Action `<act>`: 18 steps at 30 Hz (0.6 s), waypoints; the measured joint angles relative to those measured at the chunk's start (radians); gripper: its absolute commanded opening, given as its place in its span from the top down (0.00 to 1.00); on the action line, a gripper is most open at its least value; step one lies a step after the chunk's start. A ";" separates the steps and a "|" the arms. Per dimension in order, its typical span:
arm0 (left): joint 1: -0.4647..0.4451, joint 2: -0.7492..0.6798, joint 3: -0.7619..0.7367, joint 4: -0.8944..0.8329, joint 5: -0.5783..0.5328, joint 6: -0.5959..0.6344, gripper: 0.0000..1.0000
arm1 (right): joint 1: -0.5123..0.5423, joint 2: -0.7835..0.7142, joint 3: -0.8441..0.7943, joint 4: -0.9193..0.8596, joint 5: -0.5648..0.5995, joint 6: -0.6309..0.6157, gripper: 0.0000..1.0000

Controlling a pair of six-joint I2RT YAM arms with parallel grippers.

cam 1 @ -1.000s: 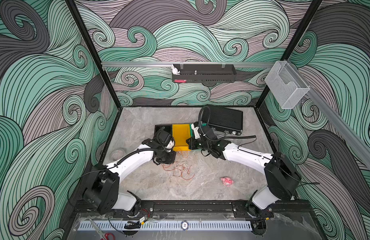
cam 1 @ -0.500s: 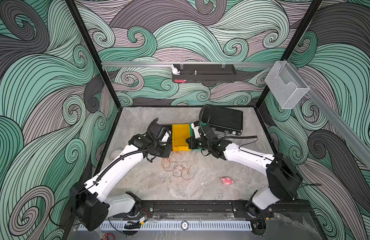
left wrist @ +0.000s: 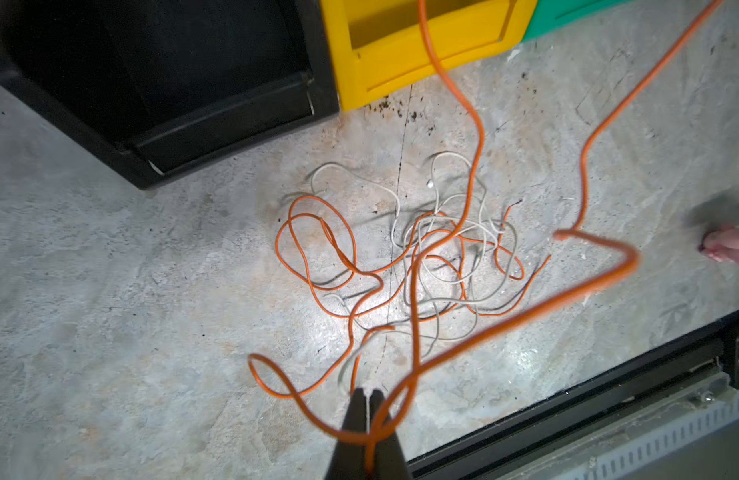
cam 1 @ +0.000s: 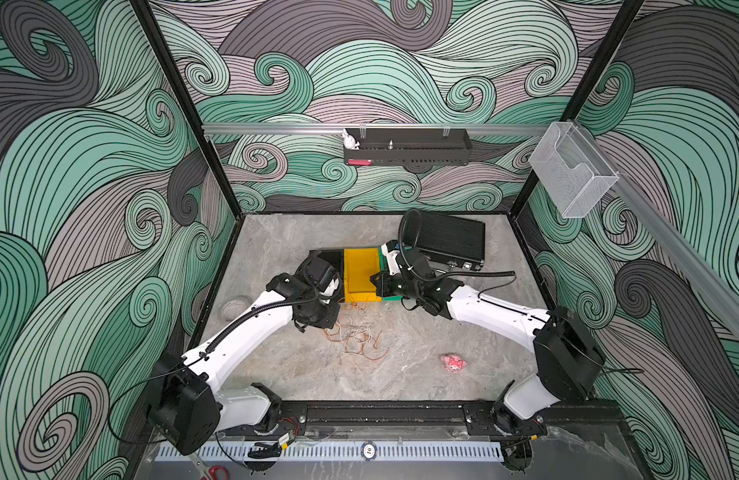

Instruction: Untangle the cables

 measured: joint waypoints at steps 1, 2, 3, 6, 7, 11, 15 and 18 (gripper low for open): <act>-0.006 0.006 -0.020 0.012 0.006 -0.006 1.00 | 0.000 0.000 0.000 0.000 0.000 0.000 1.00; -0.011 0.012 -0.034 0.018 0.011 -0.011 1.00 | 0.000 0.000 0.000 0.000 0.000 0.000 1.00; -0.018 0.019 -0.048 0.024 0.015 -0.018 1.00 | 0.000 0.000 0.000 0.000 0.000 0.000 1.00; -0.038 0.022 -0.071 0.031 0.022 -0.034 1.00 | 0.000 0.000 0.000 0.000 0.000 0.000 1.00; -0.043 0.019 -0.074 0.032 0.023 -0.040 1.00 | 0.000 0.000 0.000 0.000 0.000 0.000 1.00; -0.056 -0.016 -0.082 0.029 0.022 -0.063 1.00 | 0.000 0.000 0.000 0.000 0.000 0.000 1.00; -0.061 -0.095 -0.082 0.018 0.023 -0.085 1.00 | 0.000 -0.002 0.000 0.000 0.000 0.001 1.00; -0.063 -0.137 -0.056 -0.005 0.018 -0.090 1.00 | 0.000 -0.010 0.000 -0.002 0.000 0.000 1.00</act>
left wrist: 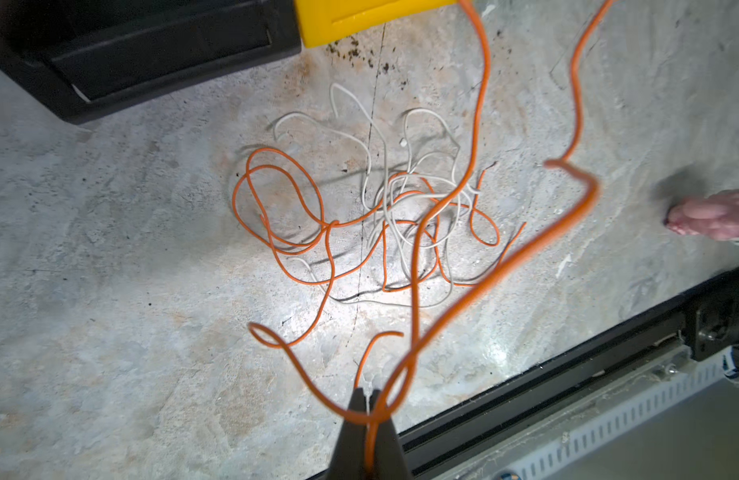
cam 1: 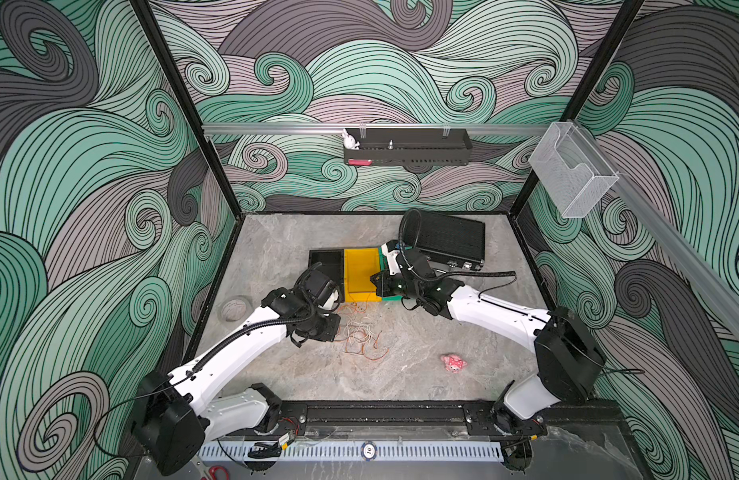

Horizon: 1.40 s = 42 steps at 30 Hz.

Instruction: Untangle the cables

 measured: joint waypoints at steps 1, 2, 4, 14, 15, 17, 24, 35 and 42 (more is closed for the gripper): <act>0.000 -0.008 0.017 -0.009 -0.002 0.000 1.00 | 0.000 -0.006 0.000 -0.001 0.000 0.000 1.00; 0.000 -0.012 0.038 -0.016 -0.005 0.001 1.00 | 0.000 -0.014 0.000 -0.003 0.000 -0.001 1.00; 0.000 -0.016 0.086 -0.023 -0.012 0.006 1.00 | 0.000 -0.034 0.000 -0.006 0.003 -0.002 1.00; 0.000 0.105 0.333 0.043 -0.040 0.075 1.00 | -0.002 -0.140 0.022 -0.073 0.058 -0.063 1.00; 0.000 0.134 0.367 0.057 -0.039 0.082 1.00 | -0.004 -0.150 0.032 -0.083 0.062 -0.072 1.00; 0.000 0.190 0.433 0.078 -0.036 0.102 1.00 | -0.013 -0.169 0.055 -0.102 0.069 -0.084 1.00; 0.002 0.356 0.652 0.097 -0.025 0.161 1.00 | -0.072 -0.223 0.111 -0.129 0.079 -0.111 1.00; 0.008 0.381 0.599 0.097 -0.035 0.199 1.00 | -0.123 -0.235 0.103 -0.147 0.070 -0.113 1.00; 0.008 0.283 0.338 0.075 -0.095 0.158 1.00 | -0.123 -0.235 0.028 -0.134 0.043 -0.078 1.00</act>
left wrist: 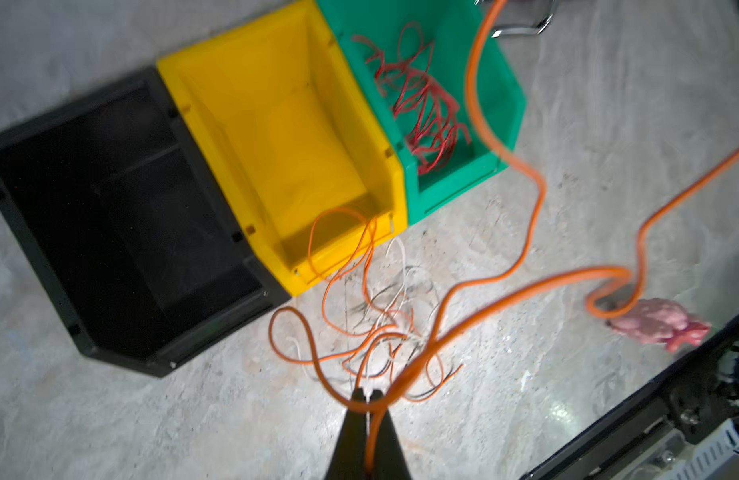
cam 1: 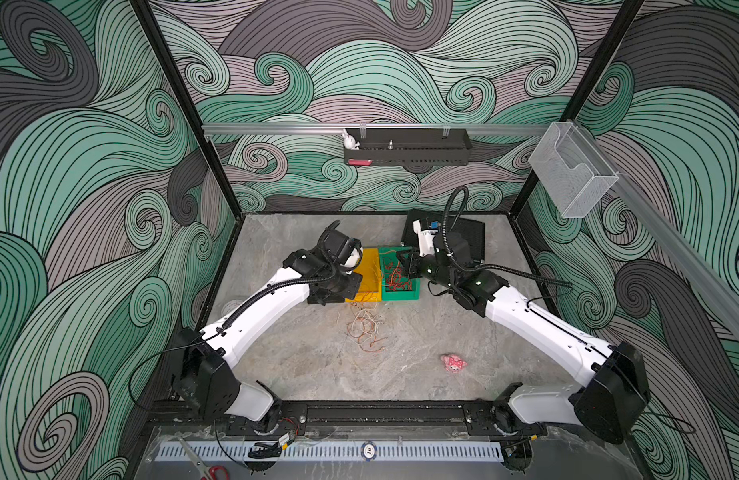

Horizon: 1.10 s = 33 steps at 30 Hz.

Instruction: Untangle the cables

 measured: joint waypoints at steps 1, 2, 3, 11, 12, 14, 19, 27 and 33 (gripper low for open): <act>0.000 -0.013 -0.020 -0.011 -0.014 -0.008 1.00 | 0.001 0.000 -0.006 0.002 -0.003 0.005 1.00; 0.000 -0.025 -0.037 -0.026 -0.028 -0.017 1.00 | 0.003 0.000 -0.010 0.002 -0.005 0.008 1.00; 0.000 -0.038 -0.053 -0.039 -0.045 -0.027 1.00 | 0.005 0.000 -0.014 0.005 -0.008 0.012 1.00; 0.001 -0.178 -0.134 -0.091 -0.103 -0.073 1.00 | 0.070 0.000 -0.044 0.041 -0.010 0.034 1.00; 0.001 -0.203 -0.145 -0.092 -0.103 -0.078 1.00 | 0.077 0.000 -0.056 0.044 -0.009 0.036 1.00; 0.001 -0.243 -0.158 -0.098 -0.096 -0.088 1.00 | 0.089 0.000 -0.084 0.045 -0.008 0.040 1.00; 0.001 -0.328 -0.163 -0.109 -0.058 -0.107 1.00 | 0.120 0.000 -0.130 0.032 0.002 0.054 1.00; 0.001 -0.459 -0.085 -0.122 -0.029 -0.125 1.00 | 0.161 -0.019 -0.132 0.025 -0.003 0.054 1.00; 0.001 -0.493 -0.005 -0.103 0.019 -0.140 1.00 | 0.182 -0.009 -0.119 0.045 -0.045 0.052 1.00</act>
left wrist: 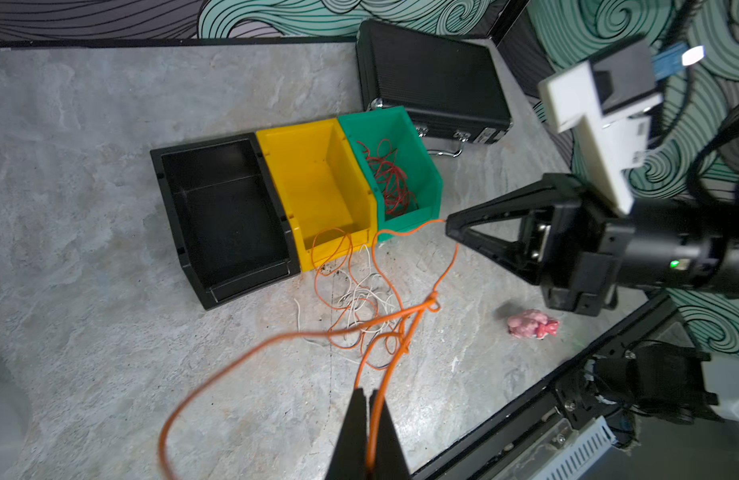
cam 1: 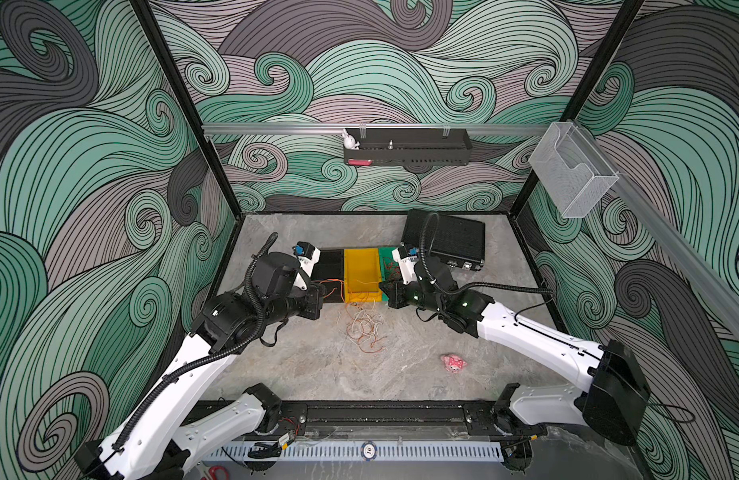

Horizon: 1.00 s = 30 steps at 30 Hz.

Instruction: Untangle the cables

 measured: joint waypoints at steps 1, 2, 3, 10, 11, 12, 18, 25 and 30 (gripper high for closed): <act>0.000 0.000 0.001 0.006 0.011 -0.002 1.00 | 0.003 0.008 0.001 0.009 -0.011 0.001 1.00; 0.000 0.001 0.001 0.011 0.023 -0.003 1.00 | 0.006 0.017 0.001 0.017 -0.019 0.003 1.00; 0.000 0.006 0.001 0.015 0.028 -0.003 1.00 | 0.008 0.024 0.001 0.024 -0.026 0.005 1.00; 0.000 0.100 0.010 0.065 0.049 0.014 1.00 | 0.006 0.045 0.030 0.005 -0.013 -0.011 1.00; 0.000 0.124 0.021 0.071 0.048 0.021 1.00 | 0.001 0.045 0.047 -0.003 -0.008 -0.020 1.00; 0.001 0.147 0.032 0.079 0.048 0.027 1.00 | -0.005 0.045 0.063 -0.011 -0.005 -0.026 1.00; 0.025 0.304 0.136 0.162 0.061 0.058 1.00 | -0.094 0.032 0.151 -0.039 0.012 -0.066 1.00; 0.082 0.463 0.165 0.287 0.123 0.057 1.00 | -0.193 0.037 0.210 -0.067 0.016 -0.100 1.00; 0.124 0.579 0.166 0.370 0.174 0.039 1.00 | -0.221 0.086 0.241 -0.068 0.016 -0.114 1.00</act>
